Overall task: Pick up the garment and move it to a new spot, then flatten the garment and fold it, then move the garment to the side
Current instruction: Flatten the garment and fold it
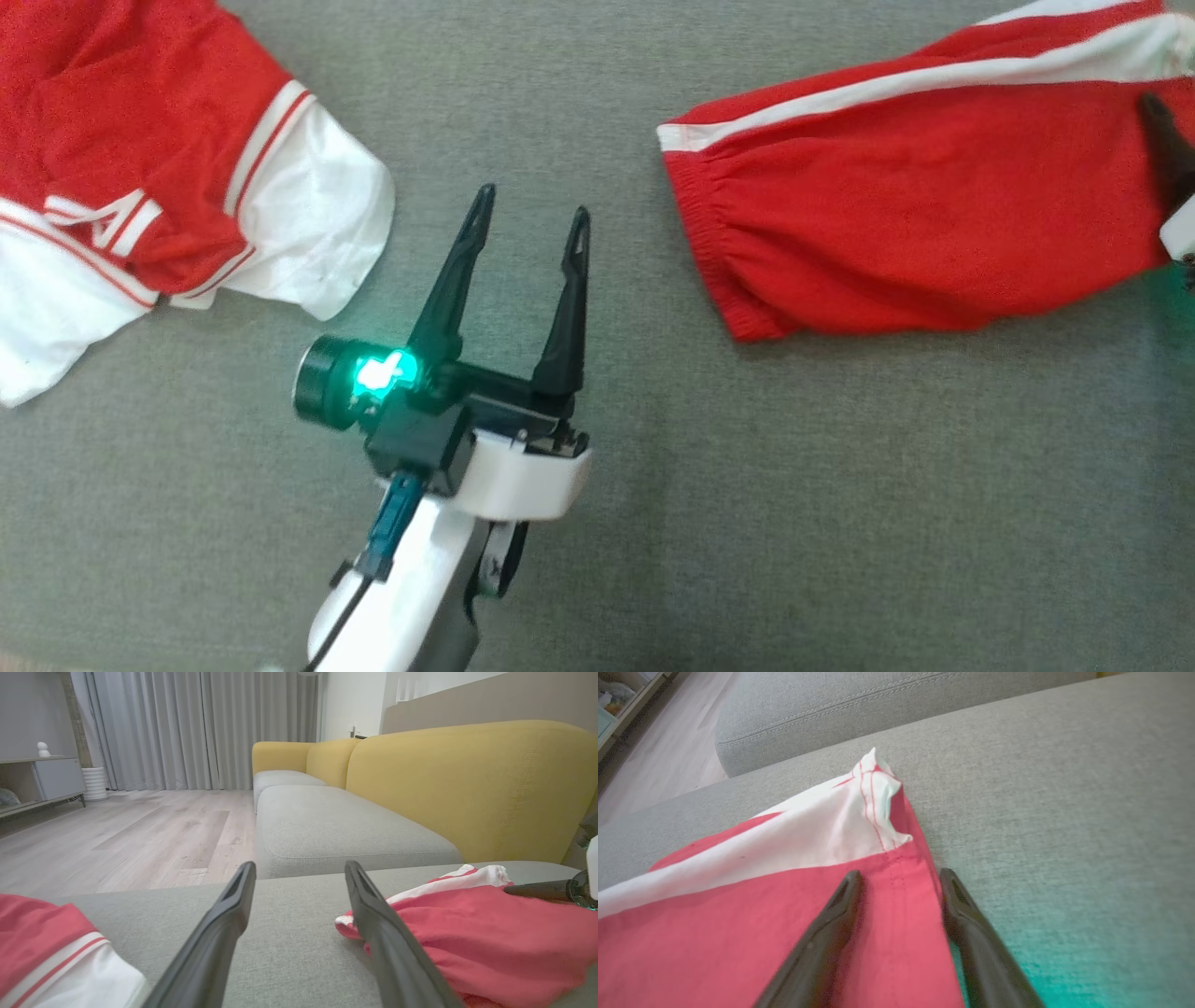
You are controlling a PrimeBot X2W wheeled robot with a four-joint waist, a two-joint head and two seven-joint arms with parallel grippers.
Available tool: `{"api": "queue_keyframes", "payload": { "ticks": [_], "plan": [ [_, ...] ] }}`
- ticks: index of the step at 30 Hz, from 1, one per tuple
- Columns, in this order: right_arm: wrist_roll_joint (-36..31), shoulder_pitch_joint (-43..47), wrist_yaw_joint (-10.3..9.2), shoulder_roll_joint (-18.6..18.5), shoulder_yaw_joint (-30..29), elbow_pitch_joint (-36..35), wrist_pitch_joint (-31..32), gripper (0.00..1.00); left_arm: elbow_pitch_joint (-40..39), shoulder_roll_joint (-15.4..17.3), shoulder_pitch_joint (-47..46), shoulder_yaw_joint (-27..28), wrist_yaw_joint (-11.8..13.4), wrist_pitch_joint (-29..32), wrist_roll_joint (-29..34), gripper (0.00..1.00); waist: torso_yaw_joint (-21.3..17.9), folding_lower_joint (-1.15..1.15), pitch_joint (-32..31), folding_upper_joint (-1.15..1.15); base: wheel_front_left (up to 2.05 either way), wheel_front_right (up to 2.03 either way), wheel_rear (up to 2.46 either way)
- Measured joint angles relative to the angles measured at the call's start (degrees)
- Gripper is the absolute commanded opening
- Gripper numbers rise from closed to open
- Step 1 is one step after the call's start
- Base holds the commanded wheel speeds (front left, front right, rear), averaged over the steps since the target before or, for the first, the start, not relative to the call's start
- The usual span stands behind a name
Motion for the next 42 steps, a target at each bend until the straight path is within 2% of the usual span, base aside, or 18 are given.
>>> {"api": "queue_keyframes", "payload": {
  "ticks": [1, 2, 7, 14, 21, 26, 32, 36, 39, 42],
  "plan": [
    [0.2, 0.0, 0.00, -0.1, 0.1, 0.1, 0.3, 0.29, -0.7, 0.0, 0.8, 0.5, 0.0, 0.0, 0.4, 1.00, 0.3, 0.00, 0.0, 0.00, 0.00, 0.00, 0.00],
    [0.2, 0.0, 0.00, -0.1, 0.1, 0.1, 0.3, 0.00, -0.7, 0.0, 0.8, 0.5, 0.0, 0.0, 0.4, 1.00, 0.3, 0.00, 0.0, 0.00, 0.00, 0.00, 0.00],
    [1.0, -0.1, 0.00, 0.0, 1.1, 0.3, -1.0, 0.00, -3.2, -0.1, 3.6, 3.2, 0.0, 0.0, 1.8, 1.00, -0.1, 0.01, -0.3, 0.00, 0.00, 0.00, 0.00],
    [1.0, 0.0, 0.00, 0.0, 2.5, 0.7, -5.0, 0.00, -4.1, 0.2, 7.6, 7.2, -0.7, 0.0, 3.2, 1.00, -4.5, 0.01, -2.2, 0.00, 0.00, 0.00, 0.00],
    [-0.5, 3.3, 0.00, -5.4, 3.7, 0.9, -9.0, 0.00, -4.0, 0.2, 9.1, 9.0, -2.4, 0.0, 4.0, 1.00, -9.7, 0.00, -5.9, 0.00, 0.00, 0.00, 0.00],
    [-0.9, 3.3, 0.00, -6.5, 3.8, -2.3, -11.0, 0.00, -3.4, 0.0, 9.5, 9.2, -3.2, 0.0, 4.1, 1.00, -11.2, 0.01, -7.5, 0.00, 0.00, 0.00, 0.00],
    [-1.1, 3.3, 0.00, -5.5, 3.9, -11.4, -11.8, 0.00, -2.1, 0.0, 11.4, 9.3, -3.8, 0.0, 4.1, 1.00, -11.2, 0.01, -9.1, 0.00, 0.00, 0.00, 0.00],
    [-1.2, 3.9, 0.00, -3.8, 4.2, -18.8, -10.0, 0.00, -1.9, -0.1, 11.5, 9.3, -4.3, 0.0, 4.1, 1.00, -10.8, 0.01, -9.9, 0.00, 0.00, 0.00, 0.00],
    [-2.7, 5.8, 0.00, -0.8, 4.4, -23.4, -8.1, 0.00, -1.8, -0.1, 11.7, 9.5, -4.3, 0.0, 3.9, 1.00, -10.2, 0.01, -10.1, 0.00, 0.00, 0.00, 0.00],
    [-5.0, 8.3, 0.00, 3.9, 5.3, -25.9, -6.1, 0.00, -1.6, -0.2, 12.2, 9.5, -4.5, 0.0, 3.6, 1.00, -9.6, 0.01, -10.1, 0.00, 0.00, 0.00, 0.00]
  ]
}}
